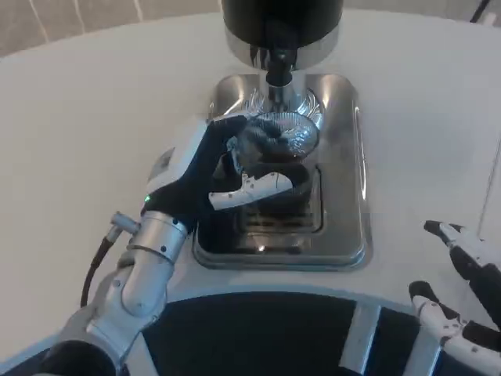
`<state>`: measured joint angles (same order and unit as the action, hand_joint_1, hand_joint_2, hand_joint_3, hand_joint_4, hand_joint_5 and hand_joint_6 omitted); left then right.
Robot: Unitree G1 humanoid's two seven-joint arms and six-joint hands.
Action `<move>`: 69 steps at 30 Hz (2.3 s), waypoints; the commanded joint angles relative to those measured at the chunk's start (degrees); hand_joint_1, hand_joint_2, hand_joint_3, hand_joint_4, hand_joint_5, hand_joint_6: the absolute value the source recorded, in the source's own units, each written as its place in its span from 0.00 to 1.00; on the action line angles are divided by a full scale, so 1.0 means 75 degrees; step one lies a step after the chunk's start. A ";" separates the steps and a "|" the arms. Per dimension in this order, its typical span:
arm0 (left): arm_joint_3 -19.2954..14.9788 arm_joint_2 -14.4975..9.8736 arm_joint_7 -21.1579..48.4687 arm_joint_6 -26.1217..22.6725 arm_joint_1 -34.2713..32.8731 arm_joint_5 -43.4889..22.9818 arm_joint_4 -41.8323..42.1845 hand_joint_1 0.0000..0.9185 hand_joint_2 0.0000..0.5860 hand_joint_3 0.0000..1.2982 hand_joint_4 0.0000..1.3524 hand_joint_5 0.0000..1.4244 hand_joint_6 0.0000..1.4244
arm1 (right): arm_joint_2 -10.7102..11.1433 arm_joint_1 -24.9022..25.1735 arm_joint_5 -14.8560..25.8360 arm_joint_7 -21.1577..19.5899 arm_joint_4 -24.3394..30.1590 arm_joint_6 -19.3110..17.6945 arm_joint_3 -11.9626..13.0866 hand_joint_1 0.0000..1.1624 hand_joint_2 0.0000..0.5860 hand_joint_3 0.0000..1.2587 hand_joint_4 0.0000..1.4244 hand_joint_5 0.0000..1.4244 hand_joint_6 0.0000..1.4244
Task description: Grasp the cup under the faucet to collect the drink, then remove the cup.
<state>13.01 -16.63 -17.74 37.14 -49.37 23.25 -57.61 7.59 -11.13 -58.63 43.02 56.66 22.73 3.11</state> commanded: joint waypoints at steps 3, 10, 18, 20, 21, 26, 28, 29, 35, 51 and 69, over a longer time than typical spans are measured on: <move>-0.0249 -0.0322 -0.0052 0.0350 0.0228 -0.0045 0.0296 0.57 0.16 0.78 0.87 0.90 0.33 | 0.0008 0.0026 -0.0013 -0.0007 0.0019 0.0099 -0.0023 0.25 0.90 0.04 0.00 0.00 0.01; -0.0390 -0.0592 0.0215 0.0558 0.0387 -0.0153 0.0453 0.58 0.14 0.78 0.89 0.91 0.33 | 0.0007 0.0094 -0.0051 -0.0091 -0.0057 0.0088 -0.0132 0.25 0.90 0.04 0.00 0.00 0.01; -0.0655 -0.0851 0.0555 0.0827 0.0621 -0.0259 0.0651 0.59 0.10 0.78 0.88 0.91 0.33 | -0.0011 0.0127 -0.0086 -0.0159 -0.0112 0.0100 -0.0224 0.25 0.90 0.04 0.00 0.00 0.01; -0.0717 -0.0933 0.0634 0.0878 0.0682 -0.0284 0.0690 0.60 0.08 0.77 0.88 0.91 0.33 | -0.0021 0.0164 -0.0118 -0.0167 -0.0129 0.0095 -0.0269 0.25 0.89 0.04 0.00 0.00 0.01; -0.0754 -0.0977 0.0683 0.0903 0.0714 -0.0304 0.0704 0.60 0.08 0.77 0.88 0.91 0.34 | -0.0022 0.0177 -0.0126 -0.0170 -0.0134 0.0095 -0.0281 0.25 0.90 0.04 0.00 0.00 0.01; -0.0947 -0.1139 0.0897 0.1047 0.0925 -0.0394 0.0856 0.60 0.08 0.77 0.88 0.91 0.34 | 0.0022 0.0306 -0.0136 -0.0176 -0.0161 0.0081 -0.0290 0.25 0.90 0.04 0.00 0.00 0.01; -0.1055 -0.1218 0.0988 0.1117 0.1059 -0.0515 0.0995 0.60 0.07 0.77 0.88 0.91 0.34 | 0.0035 0.0364 -0.0139 -0.0184 -0.0170 0.0069 -0.0303 0.25 0.90 0.04 0.00 0.00 0.01; -0.1110 -0.1250 0.1036 0.1143 0.1119 -0.0573 0.1066 0.60 0.06 0.77 0.88 0.91 0.34 | 0.0046 0.0429 -0.0145 -0.0177 -0.0183 0.0065 -0.0317 0.25 0.90 0.04 0.00 0.00 0.01; -0.1403 -0.1421 0.1296 0.1223 0.1409 -0.0787 0.1423 0.61 0.05 0.77 0.88 0.90 0.35 | 0.0111 0.0717 -0.0158 -0.0146 -0.0284 0.0048 -0.0373 0.24 0.89 0.04 0.00 0.00 0.01; -0.1860 -0.1675 0.1816 0.1286 0.2207 -0.1127 0.2127 0.61 0.03 0.77 0.89 0.90 0.35 | 0.0515 0.0908 -0.0036 -0.0169 -0.0248 -0.0052 -0.0390 0.23 0.88 0.04 0.00 0.00 0.00; -0.2244 -0.1691 0.2443 0.1292 0.2905 -0.1634 0.2940 0.62 0.02 0.77 0.89 0.90 0.36 | 0.0897 0.1101 -0.0055 0.0163 -0.0136 -0.0198 -0.0518 0.20 0.88 0.02 0.00 0.00 0.00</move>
<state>-2.35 -28.45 0.14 45.23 -28.64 13.48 -38.15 13.70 -3.04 -59.24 43.19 54.52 22.15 -0.43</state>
